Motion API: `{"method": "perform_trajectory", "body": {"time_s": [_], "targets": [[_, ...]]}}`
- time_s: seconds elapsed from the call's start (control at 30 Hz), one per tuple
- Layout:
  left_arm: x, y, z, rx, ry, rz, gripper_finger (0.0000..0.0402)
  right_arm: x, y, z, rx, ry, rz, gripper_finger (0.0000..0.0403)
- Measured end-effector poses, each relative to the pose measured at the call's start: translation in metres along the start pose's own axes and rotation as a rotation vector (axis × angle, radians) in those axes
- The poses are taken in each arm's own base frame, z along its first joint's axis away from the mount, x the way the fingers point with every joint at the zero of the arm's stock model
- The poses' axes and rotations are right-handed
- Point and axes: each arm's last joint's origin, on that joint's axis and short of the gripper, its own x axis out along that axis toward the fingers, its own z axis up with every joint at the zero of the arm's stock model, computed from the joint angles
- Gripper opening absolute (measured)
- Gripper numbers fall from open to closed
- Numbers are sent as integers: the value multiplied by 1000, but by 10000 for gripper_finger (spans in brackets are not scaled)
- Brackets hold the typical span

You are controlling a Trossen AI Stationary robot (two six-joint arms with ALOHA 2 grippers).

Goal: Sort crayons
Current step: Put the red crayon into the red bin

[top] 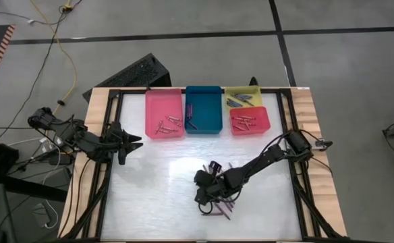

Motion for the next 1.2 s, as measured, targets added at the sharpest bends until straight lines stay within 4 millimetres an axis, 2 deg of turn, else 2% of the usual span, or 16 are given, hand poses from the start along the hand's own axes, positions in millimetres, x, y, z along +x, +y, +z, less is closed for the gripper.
{"method": "perform_trajectory", "body": {"time_s": [0.13,0.27,0.43,0.6,0.77,0.97,1.2], "targets": [[0,0,0,-5,0,0,139,-28,-5,24,-28,-60,33,5],[0,0,0,-6,0,0,139,-67,-21,42,-49,-118,-28,5],[0,0,0,-7,-4,5,139,-117,-58,53,-37,-163,-235,5],[0,0,0,-8,-9,11,139,-145,-100,55,39,-139,-431,5],[0,0,0,-8,-10,13,139,-149,-140,56,80,-32,-620,5],[0,1,1,-7,-24,31,139,-138,-185,64,84,112,-785,5],[0,1,0,7,-17,36,139,-109,-238,55,112,254,-727,5]]}}
